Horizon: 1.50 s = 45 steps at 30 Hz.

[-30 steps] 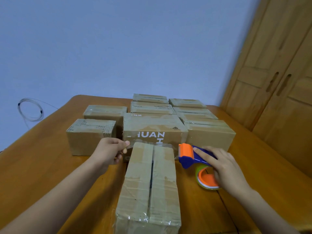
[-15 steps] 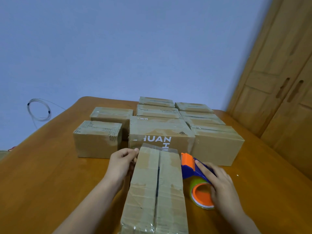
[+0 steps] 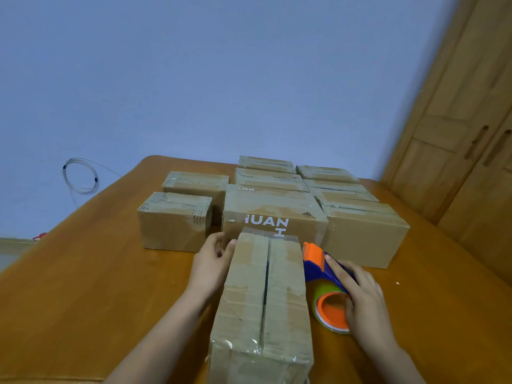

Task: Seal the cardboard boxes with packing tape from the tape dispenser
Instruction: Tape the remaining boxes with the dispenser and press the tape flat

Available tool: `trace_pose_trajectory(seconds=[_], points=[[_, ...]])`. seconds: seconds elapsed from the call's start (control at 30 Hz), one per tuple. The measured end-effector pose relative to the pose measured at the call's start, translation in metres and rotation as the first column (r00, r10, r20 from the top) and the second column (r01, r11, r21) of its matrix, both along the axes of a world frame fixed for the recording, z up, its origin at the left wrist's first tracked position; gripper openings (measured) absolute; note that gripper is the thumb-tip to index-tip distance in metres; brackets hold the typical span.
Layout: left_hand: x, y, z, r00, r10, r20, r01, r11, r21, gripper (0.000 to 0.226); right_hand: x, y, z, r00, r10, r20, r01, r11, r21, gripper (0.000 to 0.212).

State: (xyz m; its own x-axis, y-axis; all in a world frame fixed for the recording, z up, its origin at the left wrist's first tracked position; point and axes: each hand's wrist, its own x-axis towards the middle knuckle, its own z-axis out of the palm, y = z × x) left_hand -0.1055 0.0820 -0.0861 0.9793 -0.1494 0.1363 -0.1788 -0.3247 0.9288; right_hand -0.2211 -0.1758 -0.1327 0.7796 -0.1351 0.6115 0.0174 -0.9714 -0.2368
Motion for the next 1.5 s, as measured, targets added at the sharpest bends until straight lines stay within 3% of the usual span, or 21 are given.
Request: trace_pose_trajectory(seconds=[0.13, 0.23, 0.3, 0.37, 0.47, 0.5, 0.6, 0.7, 0.8, 0.9, 1.1, 1.27, 1.5], points=[[-0.005, 0.006, 0.011, 0.999, 0.05, -0.017, -0.049, 0.998, 0.029, 0.044, -0.004, 0.006, -0.001, 0.999, -0.031, 0.018, 0.031, 1.0, 0.004, 0.104], [-0.011, 0.012, 0.035, 0.997, -0.047, -0.059, 0.048, 0.999, 0.006, 0.029, -0.005, 0.01, 0.0, 0.998, -0.052, 0.028, 0.052, 0.999, 0.011, 0.105], [-0.013, 0.014, 0.055, 0.981, -0.141, -0.132, 0.147, 0.989, 0.032, 0.034, -0.007, 0.017, 0.001, 0.998, -0.064, 0.024, 0.064, 0.998, 0.015, 0.105], [-0.013, 0.016, 0.071, 0.966, -0.203, -0.163, 0.228, 0.961, 0.158, 0.048, -0.013, 0.027, 0.001, 0.998, -0.063, 0.02, 0.063, 0.998, 0.028, 0.104], [-0.014, 0.019, 0.095, 0.907, -0.364, -0.212, 0.416, 0.856, 0.309, 0.048, -0.023, 0.051, 0.003, 0.997, -0.078, -0.016, 0.079, 0.997, 0.016, 0.106], [-0.012, 0.019, 0.102, 0.886, -0.393, -0.246, 0.46, 0.817, 0.35, 0.057, -0.026, 0.061, 0.004, 0.995, -0.098, -0.015, 0.098, 0.995, 0.006, 0.107], [-0.006, 0.018, 0.115, 0.862, -0.377, -0.339, 0.506, 0.686, 0.523, 0.096, -0.031, 0.09, 0.006, 0.991, -0.132, -0.012, 0.132, 0.991, 0.004, 0.11], [-0.005, 0.007, 0.112, 0.859, -0.347, -0.377, 0.51, 0.518, 0.687, 0.108, -0.036, 0.116, 0.008, 0.993, -0.117, -0.025, 0.117, 0.993, 0.018, 0.112], [-0.008, -0.002, 0.105, 0.891, -0.278, -0.36, 0.452, 0.459, 0.765, 0.116, -0.04, 0.136, 0.009, 0.994, -0.078, -0.082, 0.081, 0.996, 0.035, 0.113], [-0.01, -0.004, 0.098, 0.913, -0.264, -0.31, 0.402, 0.461, 0.791, 0.118, -0.043, 0.143, 0.011, 0.991, -0.069, -0.117, 0.076, 0.996, 0.056, 0.112], [-0.027, 0.008, 0.075, 0.966, -0.257, -0.009, 0.151, 0.539, 0.829, 0.107, -0.053, 0.143, 0.02, 0.968, 0.012, -0.252, 0.004, 0.998, 0.065, 0.123], [-0.032, 0.016, 0.067, 0.954, -0.298, 0.027, 0.15, 0.554, 0.819, 0.099, -0.067, 0.135, 0.029, 0.936, 0.101, -0.338, -0.08, 0.994, 0.075, 0.107], [-0.034, 0.016, 0.056, 0.954, -0.274, 0.118, 0.084, 0.627, 0.775, 0.099, -0.077, 0.144, 0.026, 0.919, 0.069, -0.387, -0.031, 0.994, 0.103, 0.106]])
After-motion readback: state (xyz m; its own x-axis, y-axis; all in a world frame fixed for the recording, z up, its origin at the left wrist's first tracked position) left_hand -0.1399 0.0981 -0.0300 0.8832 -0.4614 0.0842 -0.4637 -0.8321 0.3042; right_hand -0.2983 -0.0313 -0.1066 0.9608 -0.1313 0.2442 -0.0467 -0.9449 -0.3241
